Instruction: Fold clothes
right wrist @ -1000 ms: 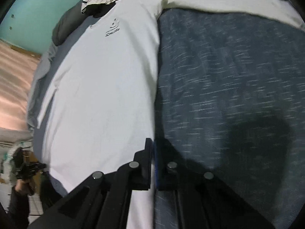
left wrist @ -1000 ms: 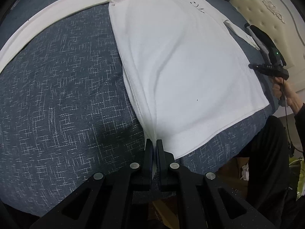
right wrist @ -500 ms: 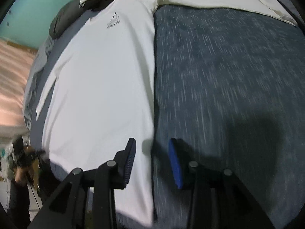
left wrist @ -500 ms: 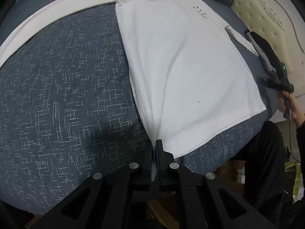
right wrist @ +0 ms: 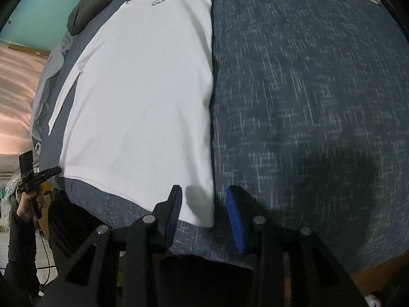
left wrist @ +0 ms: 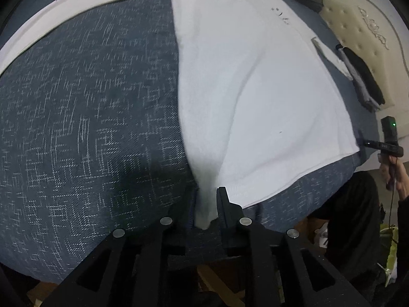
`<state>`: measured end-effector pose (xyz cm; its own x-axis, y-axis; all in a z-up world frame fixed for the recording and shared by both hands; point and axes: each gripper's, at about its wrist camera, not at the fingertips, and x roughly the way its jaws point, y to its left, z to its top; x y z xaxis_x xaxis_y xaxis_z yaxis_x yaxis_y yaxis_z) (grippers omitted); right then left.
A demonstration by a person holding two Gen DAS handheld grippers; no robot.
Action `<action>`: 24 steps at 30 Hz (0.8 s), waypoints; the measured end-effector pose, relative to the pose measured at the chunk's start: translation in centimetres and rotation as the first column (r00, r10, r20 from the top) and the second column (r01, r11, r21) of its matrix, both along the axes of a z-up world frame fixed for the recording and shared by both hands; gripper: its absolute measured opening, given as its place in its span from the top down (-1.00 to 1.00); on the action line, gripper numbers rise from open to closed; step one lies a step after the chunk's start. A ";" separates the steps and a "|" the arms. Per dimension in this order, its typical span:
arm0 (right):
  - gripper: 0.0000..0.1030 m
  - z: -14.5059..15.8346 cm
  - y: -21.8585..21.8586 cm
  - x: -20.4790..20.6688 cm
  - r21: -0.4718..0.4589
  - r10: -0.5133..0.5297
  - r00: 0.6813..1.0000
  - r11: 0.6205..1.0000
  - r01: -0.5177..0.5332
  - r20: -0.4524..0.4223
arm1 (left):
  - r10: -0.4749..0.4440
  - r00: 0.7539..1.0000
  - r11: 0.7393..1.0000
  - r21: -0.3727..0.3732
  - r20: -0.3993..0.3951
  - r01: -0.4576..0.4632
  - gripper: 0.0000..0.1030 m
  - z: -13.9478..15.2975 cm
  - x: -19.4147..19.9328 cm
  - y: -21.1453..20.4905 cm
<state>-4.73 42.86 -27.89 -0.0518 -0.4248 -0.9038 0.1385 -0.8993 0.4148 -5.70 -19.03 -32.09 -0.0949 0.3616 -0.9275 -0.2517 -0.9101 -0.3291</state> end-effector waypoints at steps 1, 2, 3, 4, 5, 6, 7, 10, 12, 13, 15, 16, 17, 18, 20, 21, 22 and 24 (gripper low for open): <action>0.30 -0.6 0.3 -0.3 -0.002 0.001 1.000 1.000 -0.001 0.001 | -0.001 1.000 1.000 -0.001 -0.001 0.001 0.64 -0.1 0.1 -0.1; 0.30 -0.9 0.5 -0.4 0.000 0.004 1.000 1.000 -0.004 0.001 | -0.002 1.000 1.000 -0.003 -0.004 0.002 0.64 -0.2 0.1 -0.2; 0.30 -1.1 0.5 -0.3 0.006 0.008 1.000 1.000 -0.008 -0.002 | -0.003 1.000 1.000 -0.004 -0.009 0.003 0.65 -0.3 0.2 -0.3; 0.31 -1.2 0.3 -0.4 0.012 0.010 1.000 1.000 -0.010 -0.006 | -0.004 1.000 1.000 -0.005 -0.012 0.004 0.65 -0.4 0.3 -0.3; 0.36 -1.2 0.0 -0.4 0.016 0.009 1.000 1.000 -0.009 -0.014 | -0.006 1.000 1.000 -0.006 -0.013 0.006 0.65 -0.4 0.4 -0.3; 0.62 -1.2 -0.3 -0.3 0.018 0.008 1.000 1.000 -0.007 -0.022 | -0.013 1.000 1.000 -0.004 -0.016 0.012 0.77 -0.3 0.5 -0.3; 0.77 -1.0 -0.6 -0.2 0.018 0.006 1.000 1.000 -0.005 -0.029 | -0.021 1.000 1.000 -0.001 -0.019 0.021 0.92 -0.2 0.6 -0.3; 0.91 0.3 -1.2 0.2 0.027 0.011 0.998 1.000 -0.009 -0.063 | -0.045 0.998 0.999 -0.008 -0.044 0.045 0.92 1.2 1.3 -0.2; 0.92 1.5 -1.6 0.5 0.031 0.033 0.995 0.999 -0.031 -0.091 | -0.050 0.997 0.999 -0.004 -0.066 0.049 0.92 2.5 1.7 -0.6; 0.92 2.1 -1.6 0.6 0.034 0.042 0.994 0.999 -0.039 -0.101 | -0.054 0.996 0.999 -0.003 -0.072 0.054 0.92 3.1 1.8 -0.8; 0.92 3.3 -1.1 0.9 0.035 0.057 0.992 0.998 -0.053 -0.111 | -0.062 0.995 0.998 0.002 -0.075 0.063 0.93 4.2 1.9 -1.4; 0.92 3.8 -0.9 1.0 0.038 0.066 0.991 0.997 -0.062 -0.116 | -0.065 0.995 0.998 0.006 -0.075 0.066 0.93 4.6 1.6 -1.1; 0.92 4.3 -1.2 1.4 0.042 0.078 0.990 0.996 -0.073 -0.121 | -0.068 0.995 0.998 0.008 -0.075 0.069 0.93 4.9 1.6 -1.0; 0.93 4.7 -1.5 1.9 0.044 0.086 0.989 0.996 -0.082 -0.123 | -0.069 0.995 0.998 0.006 -0.071 0.069 0.93 4.9 1.7 -1.1; 0.93 4.4 0.6 2.9 0.050 0.093 0.989 0.995 -0.088 -0.113 | -0.069 0.996 0.998 0.003 -0.060 0.069 0.93 4.7 1.8 -1.4; 0.93 4.0 1.9 3.4 0.055 0.095 0.990 0.994 -0.090 -0.101 | -0.067 0.996 0.998 0.001 -0.050 0.067 0.93 4.6 2.2 -2.6; 0.93 3.3 3.1 3.8 0.061 0.098 0.991 0.994 -0.093 -0.090 | -0.066 0.997 0.998 -0.004 -0.043 0.066 0.93 4.3 2.4 -3.0; 0.93 2.2 3.6 4.1 0.065 0.099 0.992 0.993 -0.094 -0.072 | -0.066 0.997 0.998 -0.011 -0.029 0.066 0.93 3.6 2.6 -3.3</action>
<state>-0.58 46.48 -25.65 -0.0823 -0.3750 -0.9234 0.2544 -0.9037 0.3443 -3.10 -22.34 -28.51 -0.0987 0.3584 -0.9283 -0.3212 -0.8944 -0.3112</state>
